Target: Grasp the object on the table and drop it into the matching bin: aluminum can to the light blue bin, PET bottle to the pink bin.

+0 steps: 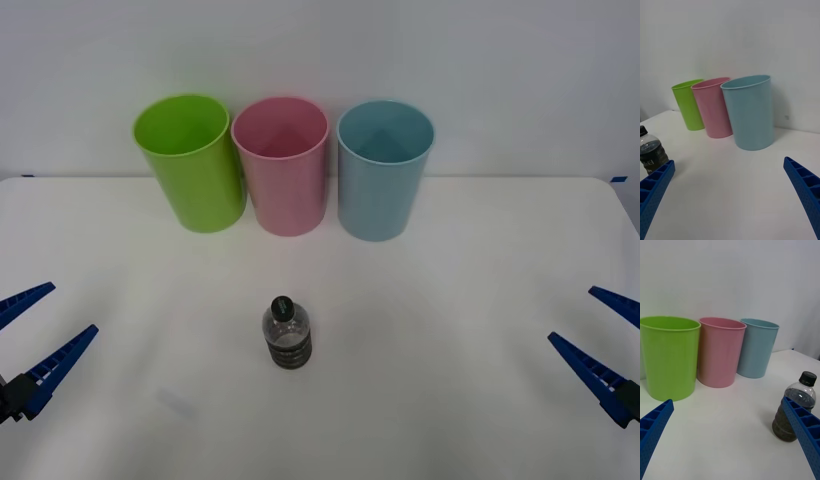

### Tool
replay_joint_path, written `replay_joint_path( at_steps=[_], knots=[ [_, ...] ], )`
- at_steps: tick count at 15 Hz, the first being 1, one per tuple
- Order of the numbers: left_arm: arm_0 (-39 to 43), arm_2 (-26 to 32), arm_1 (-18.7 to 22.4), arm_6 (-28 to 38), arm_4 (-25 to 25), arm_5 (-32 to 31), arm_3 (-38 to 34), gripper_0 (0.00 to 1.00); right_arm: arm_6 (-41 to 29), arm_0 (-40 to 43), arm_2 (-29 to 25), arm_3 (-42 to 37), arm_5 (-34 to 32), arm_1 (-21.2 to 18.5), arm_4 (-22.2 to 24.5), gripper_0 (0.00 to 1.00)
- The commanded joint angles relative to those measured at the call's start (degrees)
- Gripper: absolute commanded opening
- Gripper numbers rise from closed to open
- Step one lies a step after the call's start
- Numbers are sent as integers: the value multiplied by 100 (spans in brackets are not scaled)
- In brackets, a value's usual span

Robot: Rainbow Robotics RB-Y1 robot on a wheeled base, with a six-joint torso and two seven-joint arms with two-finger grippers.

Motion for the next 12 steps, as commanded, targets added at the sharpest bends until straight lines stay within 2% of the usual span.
replay_joint_path(
  at_steps=[1,8,12],
  knots=[
    [0,0,0,0,0,0,0,100,44,27,254,68,17,-164,-1,100],
    [0,0,0,0,0,0,0,100,211,-34,1018,226,96,-340,95,100],
    [0,0,0,0,0,0,0,100,615,-193,1581,226,386,-340,201,100]
  ],
)
